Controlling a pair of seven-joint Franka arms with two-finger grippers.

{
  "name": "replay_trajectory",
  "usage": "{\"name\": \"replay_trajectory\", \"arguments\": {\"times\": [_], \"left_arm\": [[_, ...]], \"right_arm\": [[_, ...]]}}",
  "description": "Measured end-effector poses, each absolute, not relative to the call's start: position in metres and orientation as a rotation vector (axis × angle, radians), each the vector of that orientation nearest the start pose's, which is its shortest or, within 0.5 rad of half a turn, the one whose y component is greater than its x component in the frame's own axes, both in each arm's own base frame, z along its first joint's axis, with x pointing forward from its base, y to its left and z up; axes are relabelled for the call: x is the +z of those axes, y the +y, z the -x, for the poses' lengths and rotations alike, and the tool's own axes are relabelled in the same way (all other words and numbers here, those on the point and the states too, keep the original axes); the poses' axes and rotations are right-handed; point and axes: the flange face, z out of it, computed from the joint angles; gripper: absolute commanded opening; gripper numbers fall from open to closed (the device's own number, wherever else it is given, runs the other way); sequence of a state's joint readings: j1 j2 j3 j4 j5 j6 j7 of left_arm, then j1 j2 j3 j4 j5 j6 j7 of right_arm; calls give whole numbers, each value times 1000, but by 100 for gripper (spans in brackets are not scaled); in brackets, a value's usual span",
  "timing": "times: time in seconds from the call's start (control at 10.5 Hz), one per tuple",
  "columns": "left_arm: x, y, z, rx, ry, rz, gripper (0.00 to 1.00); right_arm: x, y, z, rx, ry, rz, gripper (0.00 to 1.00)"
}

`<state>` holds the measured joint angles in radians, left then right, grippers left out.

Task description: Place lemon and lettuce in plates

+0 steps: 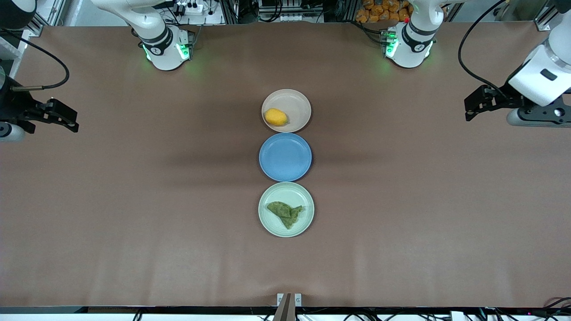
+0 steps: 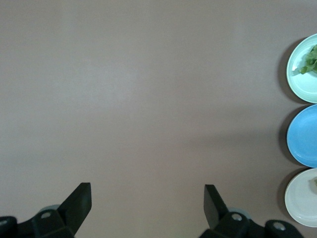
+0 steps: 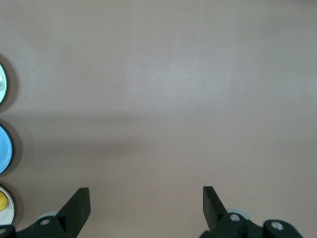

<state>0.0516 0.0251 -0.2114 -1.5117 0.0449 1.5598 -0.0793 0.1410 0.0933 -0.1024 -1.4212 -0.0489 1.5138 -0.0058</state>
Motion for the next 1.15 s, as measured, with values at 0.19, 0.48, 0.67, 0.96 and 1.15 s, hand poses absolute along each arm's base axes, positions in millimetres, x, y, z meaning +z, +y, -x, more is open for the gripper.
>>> {"name": "replay_trajectory", "arguments": {"times": [0.19, 0.48, 0.67, 0.96, 1.15], "left_arm": [[637, -77, -556, -41, 109, 3102, 100], [637, -78, -556, -42, 111, 3102, 100], [638, -78, -555, -46, 111, 3102, 100], [639, -78, -555, -49, 111, 3102, 100], [640, -78, -555, -49, 111, 3102, 100]], "right_arm": [[638, 14, -578, -2, -58, 3194, 100], [644, 18, -575, -19, -71, 3189, 100], [646, 18, -573, -26, -72, 3189, 100], [647, 18, -573, -28, -72, 3189, 100], [647, 18, -573, -28, -71, 3191, 100]]}}
